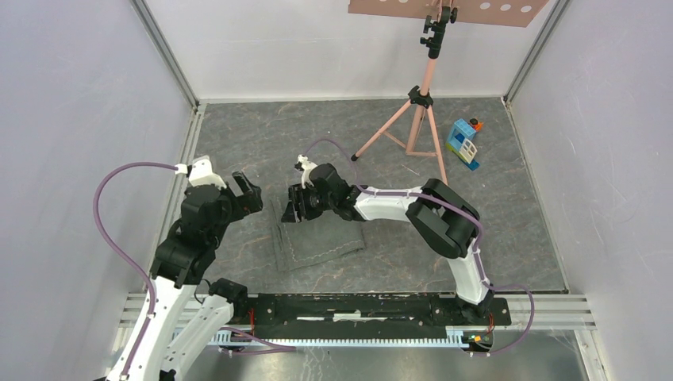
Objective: Fold the napkin into a case and place the utensils inside
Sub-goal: Fold the rectangle-folded napkin at the center of the board, then rotate the square-folded napkin at the center of the board.
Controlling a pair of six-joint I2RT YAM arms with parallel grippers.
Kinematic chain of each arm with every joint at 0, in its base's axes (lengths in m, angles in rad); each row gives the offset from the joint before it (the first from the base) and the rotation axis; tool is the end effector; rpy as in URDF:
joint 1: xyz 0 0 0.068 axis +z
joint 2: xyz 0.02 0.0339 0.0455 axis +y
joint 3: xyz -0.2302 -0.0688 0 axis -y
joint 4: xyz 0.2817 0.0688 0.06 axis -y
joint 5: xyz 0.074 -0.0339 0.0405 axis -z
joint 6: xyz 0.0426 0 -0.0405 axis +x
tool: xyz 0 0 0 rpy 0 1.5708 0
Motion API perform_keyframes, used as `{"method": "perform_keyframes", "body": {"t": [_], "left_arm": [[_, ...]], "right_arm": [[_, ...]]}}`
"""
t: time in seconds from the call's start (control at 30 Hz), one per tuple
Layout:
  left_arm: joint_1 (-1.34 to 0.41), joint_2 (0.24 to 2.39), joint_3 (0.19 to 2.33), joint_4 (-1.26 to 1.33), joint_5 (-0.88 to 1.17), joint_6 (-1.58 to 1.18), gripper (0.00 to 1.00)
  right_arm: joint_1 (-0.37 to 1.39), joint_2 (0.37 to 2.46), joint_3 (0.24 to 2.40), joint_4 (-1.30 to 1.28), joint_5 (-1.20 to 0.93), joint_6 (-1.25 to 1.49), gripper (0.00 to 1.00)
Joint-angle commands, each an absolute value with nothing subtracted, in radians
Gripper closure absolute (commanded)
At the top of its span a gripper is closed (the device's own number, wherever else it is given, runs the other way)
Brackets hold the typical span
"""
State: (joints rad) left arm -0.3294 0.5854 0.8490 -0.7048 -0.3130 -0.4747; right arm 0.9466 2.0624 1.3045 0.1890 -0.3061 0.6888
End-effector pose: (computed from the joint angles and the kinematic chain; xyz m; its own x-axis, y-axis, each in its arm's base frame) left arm 0.1822 -0.0484 0.3231 -0.3796 -0.3298 -0.8644 -0.1453 0.9440 -0.2964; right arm 0.2649 0.3897 0.1046 -0.8292 -0.1142 -0.5472 -0.5117 0.5490 0.6608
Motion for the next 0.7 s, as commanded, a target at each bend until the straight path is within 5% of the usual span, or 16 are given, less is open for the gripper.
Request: {"method": "perform_keyframes", "body": {"t": [0.0, 0.3, 0.67], "left_arm": [[-0.333, 0.607, 0.834, -0.659, -0.296, -0.441, 0.0], [-0.319, 0.896, 0.863, -0.689, -0.116, -0.578, 0.18], [-0.258, 1.179, 0.914, -0.608, 0.107, -0.571, 0.06]], "right_arm": [[0.941, 2.009, 1.283, 0.241, -0.357, 0.643, 0.41], [0.886, 1.745, 1.028, 0.063, -0.432, 0.409, 0.54], [0.885, 1.582, 0.753, 0.082, -0.335, 0.301, 0.68]]}}
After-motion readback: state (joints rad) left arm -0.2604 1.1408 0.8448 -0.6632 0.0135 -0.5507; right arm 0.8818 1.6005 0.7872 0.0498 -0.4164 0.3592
